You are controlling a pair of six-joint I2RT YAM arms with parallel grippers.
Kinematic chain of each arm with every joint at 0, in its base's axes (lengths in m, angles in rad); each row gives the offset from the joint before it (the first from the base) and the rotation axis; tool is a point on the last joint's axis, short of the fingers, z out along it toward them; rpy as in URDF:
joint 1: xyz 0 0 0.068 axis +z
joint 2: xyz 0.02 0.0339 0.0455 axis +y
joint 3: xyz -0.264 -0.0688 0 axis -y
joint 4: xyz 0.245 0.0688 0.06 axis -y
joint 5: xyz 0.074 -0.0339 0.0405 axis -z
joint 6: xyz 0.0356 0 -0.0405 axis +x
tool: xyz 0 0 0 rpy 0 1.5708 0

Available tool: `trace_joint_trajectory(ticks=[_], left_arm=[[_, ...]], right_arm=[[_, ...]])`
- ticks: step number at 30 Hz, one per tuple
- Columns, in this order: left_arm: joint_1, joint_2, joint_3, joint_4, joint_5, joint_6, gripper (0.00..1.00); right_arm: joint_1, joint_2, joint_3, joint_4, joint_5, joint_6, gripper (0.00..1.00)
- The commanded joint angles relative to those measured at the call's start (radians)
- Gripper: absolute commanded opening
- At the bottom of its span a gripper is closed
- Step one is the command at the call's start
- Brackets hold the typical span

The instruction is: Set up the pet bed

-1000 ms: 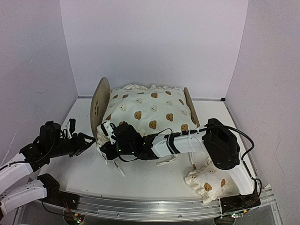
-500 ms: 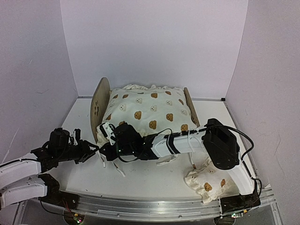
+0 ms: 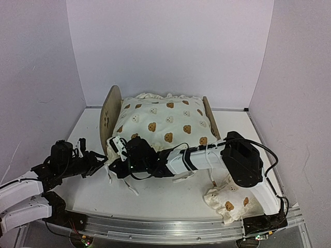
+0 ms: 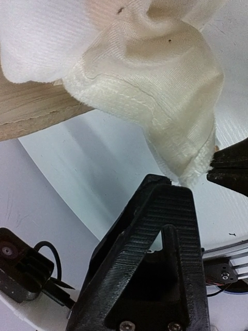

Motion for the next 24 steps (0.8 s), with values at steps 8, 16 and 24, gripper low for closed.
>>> trace_joint_trajectory(ticks=[8, 16, 24], left_arm=[[0.005, 0.105, 0.027, 0.119, 0.029, 0.017, 0.28], [0.005, 0.082, -0.006, 0.134, 0.039, 0.016, 0.26], [0.005, 0.089, 0.001, 0.098, 0.039, 0.065, 0.27]], right_arm=[[0.000, 0.019, 0.054, 0.057, -0.022, 0.017, 0.02], [0.003, 0.044, 0.079, 0.078, -0.054, 0.038, 0.03], [0.006, 0.046, 0.077, 0.082, -0.052, 0.041, 0.03]])
